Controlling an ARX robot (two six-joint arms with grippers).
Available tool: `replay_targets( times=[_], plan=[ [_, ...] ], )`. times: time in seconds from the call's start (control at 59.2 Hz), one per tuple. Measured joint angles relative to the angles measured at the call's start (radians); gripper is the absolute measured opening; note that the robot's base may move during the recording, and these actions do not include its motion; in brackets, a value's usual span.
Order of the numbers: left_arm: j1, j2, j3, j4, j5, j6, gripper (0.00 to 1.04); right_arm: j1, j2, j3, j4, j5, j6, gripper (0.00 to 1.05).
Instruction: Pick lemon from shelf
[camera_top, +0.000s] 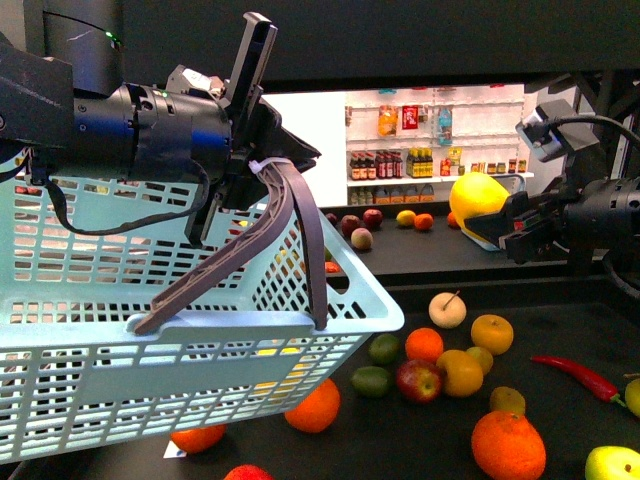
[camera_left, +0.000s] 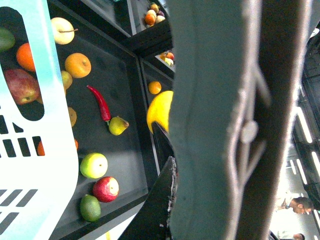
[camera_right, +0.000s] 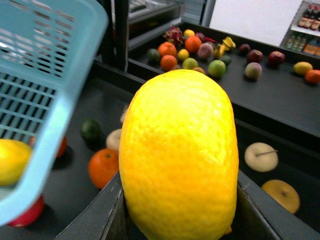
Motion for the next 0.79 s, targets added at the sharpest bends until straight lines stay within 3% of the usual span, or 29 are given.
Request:
replay_targets(
  times=[0.338,0.795],
  plan=[
    [0.0,0.0,0.0,0.0,-0.001,0.0,0.07,0.13,-0.146,-0.155,0.015,-0.08,0.166,0.45],
    [0.0,0.0,0.0,0.0,-0.001,0.0,0.07,0.255,-0.083,-0.146,0.0,-0.041,0.227,0.45]
  ],
)
